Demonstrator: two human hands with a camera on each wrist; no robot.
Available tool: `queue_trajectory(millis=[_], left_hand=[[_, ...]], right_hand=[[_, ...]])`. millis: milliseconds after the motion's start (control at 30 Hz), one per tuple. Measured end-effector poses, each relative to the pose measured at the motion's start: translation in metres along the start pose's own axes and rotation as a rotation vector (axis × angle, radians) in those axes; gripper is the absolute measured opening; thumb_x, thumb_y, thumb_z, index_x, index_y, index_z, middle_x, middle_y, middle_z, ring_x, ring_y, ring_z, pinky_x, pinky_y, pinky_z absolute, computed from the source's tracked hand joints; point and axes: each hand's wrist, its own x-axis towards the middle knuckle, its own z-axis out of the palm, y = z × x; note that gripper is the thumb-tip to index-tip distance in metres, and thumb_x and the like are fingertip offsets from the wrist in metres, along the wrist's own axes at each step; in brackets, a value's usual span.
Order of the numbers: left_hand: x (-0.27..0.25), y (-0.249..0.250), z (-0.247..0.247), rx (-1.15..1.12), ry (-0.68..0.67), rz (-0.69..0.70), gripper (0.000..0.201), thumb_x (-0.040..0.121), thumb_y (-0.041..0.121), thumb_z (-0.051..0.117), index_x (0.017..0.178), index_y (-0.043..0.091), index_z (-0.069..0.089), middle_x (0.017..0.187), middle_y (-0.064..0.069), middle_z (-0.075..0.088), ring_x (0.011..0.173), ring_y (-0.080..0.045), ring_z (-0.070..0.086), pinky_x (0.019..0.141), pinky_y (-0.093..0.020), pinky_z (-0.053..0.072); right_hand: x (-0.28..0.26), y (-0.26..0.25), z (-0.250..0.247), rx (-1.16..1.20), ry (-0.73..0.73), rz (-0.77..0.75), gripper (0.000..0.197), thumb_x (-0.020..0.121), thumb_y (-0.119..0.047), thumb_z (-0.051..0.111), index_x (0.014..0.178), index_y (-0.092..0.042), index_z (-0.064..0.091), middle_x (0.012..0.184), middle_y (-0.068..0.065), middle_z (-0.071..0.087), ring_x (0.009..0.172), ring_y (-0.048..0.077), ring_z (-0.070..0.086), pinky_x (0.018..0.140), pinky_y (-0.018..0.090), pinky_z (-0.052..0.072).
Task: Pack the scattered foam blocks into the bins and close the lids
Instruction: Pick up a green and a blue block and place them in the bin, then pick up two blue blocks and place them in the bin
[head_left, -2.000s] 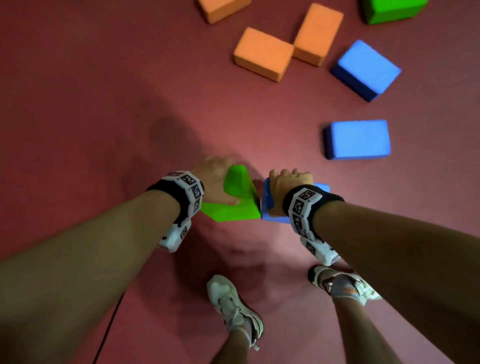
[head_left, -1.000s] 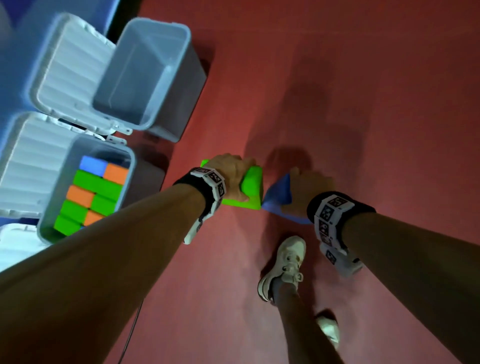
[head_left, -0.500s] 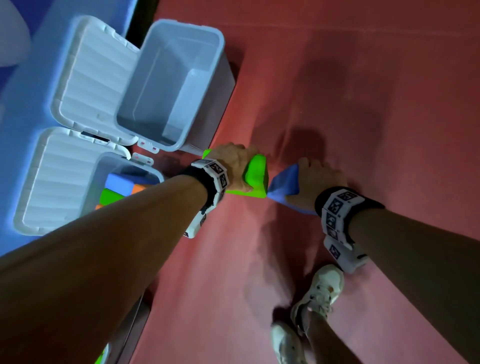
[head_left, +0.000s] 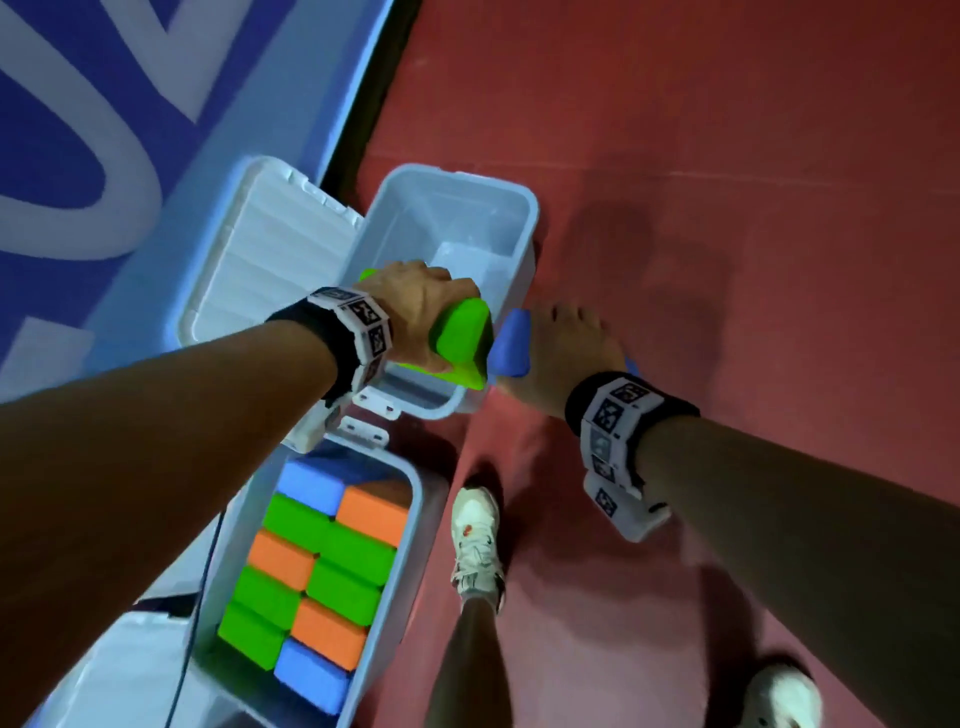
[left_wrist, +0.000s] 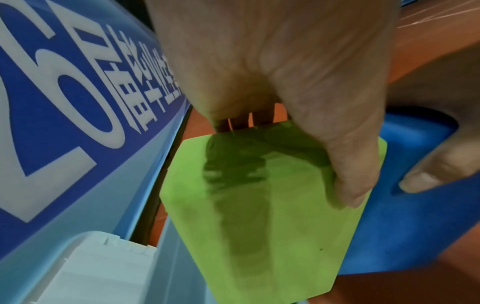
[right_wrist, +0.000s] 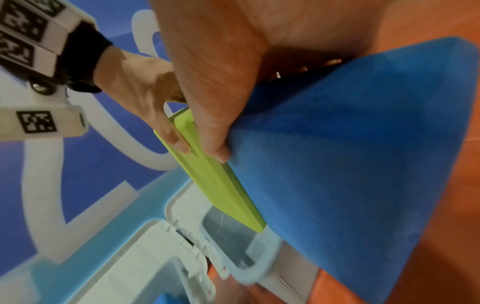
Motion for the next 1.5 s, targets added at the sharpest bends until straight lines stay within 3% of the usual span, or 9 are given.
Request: queue_trajectory(millis=[233, 500, 633, 767, 900, 1000, 1167, 1300, 1500], left_hand=[[0.016, -0.156, 0.033, 0.016, -0.035, 0.002, 0.082, 0.049, 0.081, 0.067, 0.121, 0.047, 0.044, 0.108, 0.009, 0.060, 0.102, -0.026, 0.059, 0.084, -0.039, 0.051], [0.044, -0.257, 0.148, -0.112, -0.051, 0.045, 0.087, 0.047, 0.073, 0.072, 0.125, 0.043, 0.045, 0.113, 0.009, 0.058, 0.095, -0.028, 0.061, 0.083, -0.044, 0.053], [0.063, -0.262, 0.189, -0.250, 0.008, 0.084, 0.078, 0.052, 0.065, 0.073, 0.122, 0.036, 0.053, 0.111, 0.003, 0.059, 0.095, -0.029, 0.063, 0.081, -0.043, 0.053], [0.078, -0.256, 0.217, -0.299, -0.014, 0.173, 0.078, 0.054, 0.072, 0.053, 0.117, 0.027, 0.059, 0.108, -0.002, 0.063, 0.093, -0.033, 0.062, 0.083, -0.045, 0.052], [0.089, -0.240, 0.256, -0.223, -0.099, 0.149, 0.080, 0.056, 0.040, 0.078, 0.125, 0.016, 0.047, 0.110, -0.004, 0.057, 0.099, -0.031, 0.056, 0.091, -0.042, 0.045], [0.096, -0.231, 0.279, -0.155, -0.203, 0.140, 0.092, 0.058, 0.032, 0.083, 0.133, 0.014, 0.032, 0.121, -0.004, 0.051, 0.112, -0.029, 0.050, 0.102, -0.042, 0.035], [0.110, -0.225, 0.310, -0.117, -0.314, 0.149, 0.108, 0.055, 0.041, 0.087, 0.139, 0.018, 0.024, 0.136, -0.004, 0.041, 0.125, -0.030, 0.043, 0.109, -0.047, 0.030], [0.124, -0.224, 0.330, -0.136, -0.394, 0.178, 0.097, 0.076, 0.050, 0.074, 0.151, 0.028, 0.018, 0.152, -0.002, 0.028, 0.141, -0.030, 0.028, 0.114, -0.051, 0.020], [0.149, -0.224, 0.349, -0.151, -0.414, 0.194, 0.073, 0.093, 0.052, 0.052, 0.154, 0.034, 0.015, 0.159, 0.000, 0.024, 0.145, -0.029, 0.023, 0.117, -0.049, 0.017]], right_hand=[[0.103, -0.136, 0.033, 0.026, -0.050, -0.024, 0.085, 0.067, -0.058, 0.074, 0.131, -0.013, 0.040, 0.125, 0.009, 0.046, 0.112, 0.035, 0.048, 0.083, 0.044, 0.048], [0.159, -0.215, 0.128, -0.053, -0.157, -0.007, 0.085, 0.065, -0.066, 0.071, 0.125, -0.013, 0.043, 0.124, 0.009, 0.049, 0.111, 0.034, 0.051, 0.082, 0.046, 0.045], [0.178, -0.216, 0.146, -0.114, -0.213, 0.020, 0.085, 0.065, -0.065, 0.073, 0.125, -0.014, 0.043, 0.124, 0.010, 0.048, 0.110, 0.035, 0.050, 0.084, 0.047, 0.045], [0.190, -0.209, 0.170, -0.132, -0.295, 0.042, 0.089, 0.068, -0.065, 0.072, 0.133, -0.014, 0.039, 0.129, 0.010, 0.044, 0.113, 0.035, 0.049, 0.086, 0.046, 0.045], [0.188, -0.204, 0.203, -0.152, -0.371, 0.025, 0.086, 0.068, -0.063, 0.075, 0.129, -0.013, 0.040, 0.127, 0.009, 0.043, 0.112, 0.033, 0.051, 0.085, 0.044, 0.047], [0.189, -0.203, 0.224, -0.142, -0.400, 0.040, 0.090, 0.068, -0.061, 0.077, 0.133, -0.013, 0.037, 0.129, 0.009, 0.042, 0.114, 0.032, 0.049, 0.086, 0.045, 0.047], [0.194, -0.203, 0.256, -0.152, -0.451, 0.054, 0.090, 0.067, -0.058, 0.079, 0.132, -0.012, 0.036, 0.130, 0.011, 0.041, 0.117, 0.033, 0.047, 0.089, 0.047, 0.047], [0.194, -0.197, 0.285, -0.121, -0.573, 0.075, 0.091, 0.073, -0.052, 0.077, 0.140, -0.010, 0.031, 0.136, 0.014, 0.039, 0.124, 0.034, 0.046, 0.094, 0.045, 0.045], [0.201, -0.179, 0.314, -0.050, -0.628, 0.068, 0.091, 0.085, -0.049, 0.068, 0.151, -0.011, 0.017, 0.146, 0.016, 0.037, 0.130, 0.037, 0.041, 0.102, 0.049, 0.043]])
